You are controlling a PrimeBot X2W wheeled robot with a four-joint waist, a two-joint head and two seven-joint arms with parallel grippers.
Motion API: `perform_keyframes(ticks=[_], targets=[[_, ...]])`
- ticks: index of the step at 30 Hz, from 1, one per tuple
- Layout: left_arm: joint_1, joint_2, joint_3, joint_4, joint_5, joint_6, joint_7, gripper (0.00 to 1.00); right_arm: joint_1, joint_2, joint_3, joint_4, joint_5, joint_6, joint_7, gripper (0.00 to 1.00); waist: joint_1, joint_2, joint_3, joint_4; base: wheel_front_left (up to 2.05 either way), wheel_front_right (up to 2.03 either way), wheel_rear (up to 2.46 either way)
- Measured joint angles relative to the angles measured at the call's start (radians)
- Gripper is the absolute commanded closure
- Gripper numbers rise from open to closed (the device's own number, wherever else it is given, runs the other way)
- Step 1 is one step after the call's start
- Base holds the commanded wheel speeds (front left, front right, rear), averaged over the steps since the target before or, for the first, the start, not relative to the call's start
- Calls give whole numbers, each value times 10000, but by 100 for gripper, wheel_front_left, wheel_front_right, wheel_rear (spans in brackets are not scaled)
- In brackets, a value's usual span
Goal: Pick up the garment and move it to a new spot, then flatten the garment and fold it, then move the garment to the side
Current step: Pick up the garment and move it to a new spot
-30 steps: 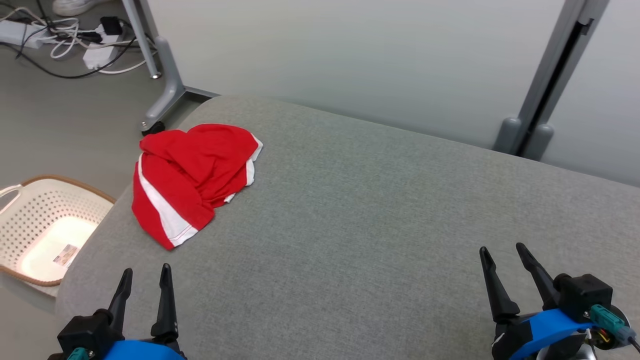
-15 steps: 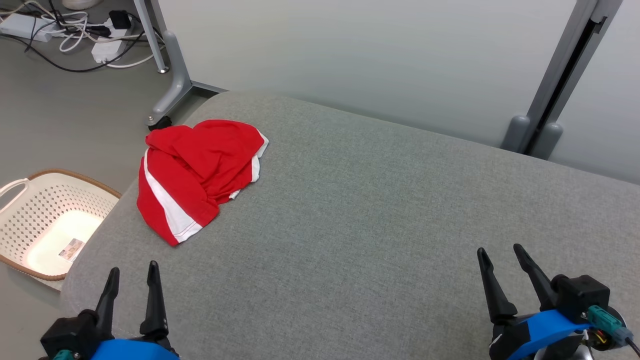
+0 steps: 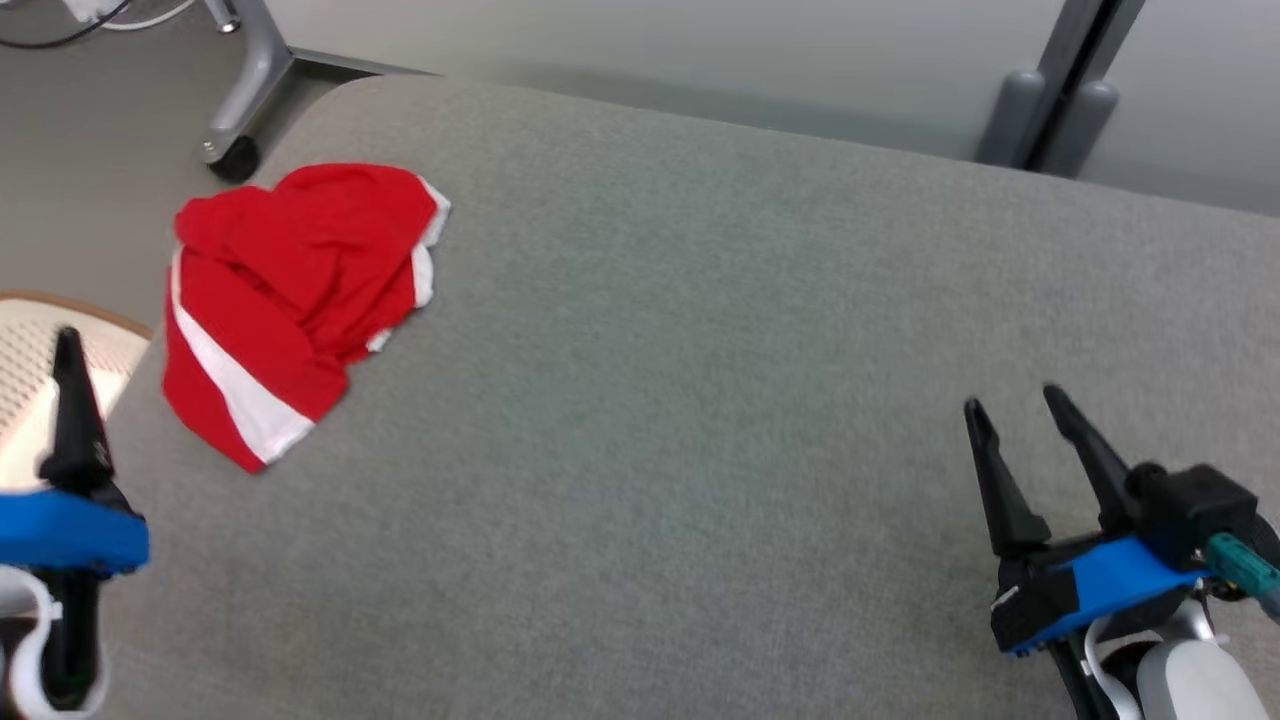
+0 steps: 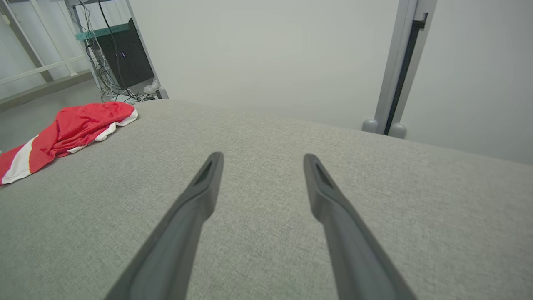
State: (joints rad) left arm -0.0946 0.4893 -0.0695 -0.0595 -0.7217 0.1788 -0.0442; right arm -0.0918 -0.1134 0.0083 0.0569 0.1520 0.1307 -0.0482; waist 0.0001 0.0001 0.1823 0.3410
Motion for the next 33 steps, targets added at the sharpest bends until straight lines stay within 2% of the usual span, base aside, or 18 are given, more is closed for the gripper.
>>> perform_keyframes(ticks=[5,12,16,20,26,28,29,30,33], targets=[[-1406,752,721,1074,-738,59,1104,0,-662,-194,343,-491,-96,0,203,0,1,0,1238,-769,0,0,0],[-2617,1850,1319,2667,-1175,236,2360,0,-1499,-568,483,-1271,-138,0,247,0,2,0,2848,-1949,0,0,0],[-3126,2573,1559,3881,-1289,-182,2512,0,-1904,-656,500,-1745,-190,0,196,0,2,0,3668,-2639,0,0,0],[-3513,2631,1630,4949,-1649,-441,2849,0,-2136,-802,487,-2096,-245,-2,174,0,1,0,4298,-3302,0,0,0],[-3800,2610,1756,5799,-2119,-171,3687,0,-2151,-771,368,-2253,-265,-2,19,0,0,0,4576,-3727,0,0,0],[-3970,2740,1781,6094,-2485,-117,4610,0,-2113,-679,345,-2167,-226,-2,-88,0,-2,0,4550,-3866,0,0,0],[-3992,2757,1810,6142,-2614,-115,4821,63,-2102,-635,339,-2121,-203,-2,-134,0,-2,0,4514,-3899,0,0,0],[-3990,2759,1818,6167,-2715,-113,4959,100,-2083,-593,341,-2071,-186,0,-163,0,-2,0,4456,-3915,0,0,0],[-3861,2702,1764,6121,-2683,-119,4957,100,-1967,-512,288,-1902,-153,-2,-265,0,-2,0,4204,-3914,0,0,0]])
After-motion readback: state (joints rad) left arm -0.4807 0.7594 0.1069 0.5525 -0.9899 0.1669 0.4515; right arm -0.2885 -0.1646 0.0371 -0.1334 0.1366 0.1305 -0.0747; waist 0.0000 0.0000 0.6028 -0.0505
